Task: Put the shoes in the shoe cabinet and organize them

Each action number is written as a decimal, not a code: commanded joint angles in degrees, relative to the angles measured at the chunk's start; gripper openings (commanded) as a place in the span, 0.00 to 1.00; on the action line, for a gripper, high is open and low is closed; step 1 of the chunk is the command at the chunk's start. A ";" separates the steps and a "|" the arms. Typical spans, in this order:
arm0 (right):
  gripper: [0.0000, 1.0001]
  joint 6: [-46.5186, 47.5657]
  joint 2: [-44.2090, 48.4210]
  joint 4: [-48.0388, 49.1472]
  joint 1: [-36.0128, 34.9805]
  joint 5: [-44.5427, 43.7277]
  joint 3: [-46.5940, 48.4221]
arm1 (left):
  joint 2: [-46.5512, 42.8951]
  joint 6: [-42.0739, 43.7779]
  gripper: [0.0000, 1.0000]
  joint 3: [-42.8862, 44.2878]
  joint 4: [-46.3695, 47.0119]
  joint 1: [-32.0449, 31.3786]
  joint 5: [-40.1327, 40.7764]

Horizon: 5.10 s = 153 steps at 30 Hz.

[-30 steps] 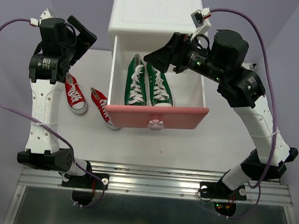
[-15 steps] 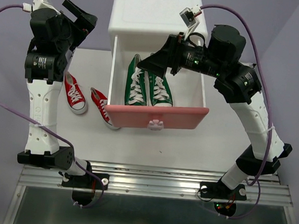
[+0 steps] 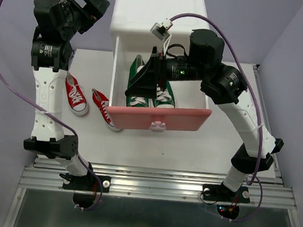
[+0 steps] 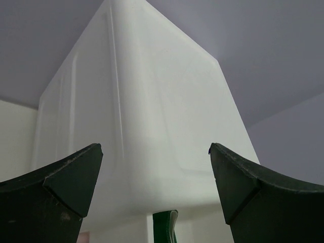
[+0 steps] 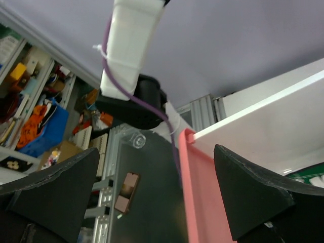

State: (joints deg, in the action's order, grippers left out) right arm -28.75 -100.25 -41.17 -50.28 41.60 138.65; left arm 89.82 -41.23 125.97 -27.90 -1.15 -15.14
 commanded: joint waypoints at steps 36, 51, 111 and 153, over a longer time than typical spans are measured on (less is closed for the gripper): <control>1.00 14.69 7.96 -29.94 -23.98 -19.26 -1.44 | 8.26 11.70 0.99 0.50 -10.77 -8.87 11.35; 1.00 21.37 14.99 -25.73 -41.56 -67.00 -28.06 | 6.60 10.65 0.99 -3.28 -9.36 -9.40 14.52; 0.15 -9.04 -1.00 -17.46 -23.63 -104.79 -15.25 | 7.47 9.50 0.61 -10.40 -4.27 -10.10 8.46; 0.01 -3.95 15.53 31.68 -23.63 -99.14 -36.26 | 3.87 6.43 0.61 -18.04 1.27 -10.10 5.12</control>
State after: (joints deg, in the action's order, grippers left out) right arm -30.24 -86.06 -23.27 -74.72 -48.66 101.45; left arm 91.42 -36.49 111.42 -13.58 -9.23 -2.15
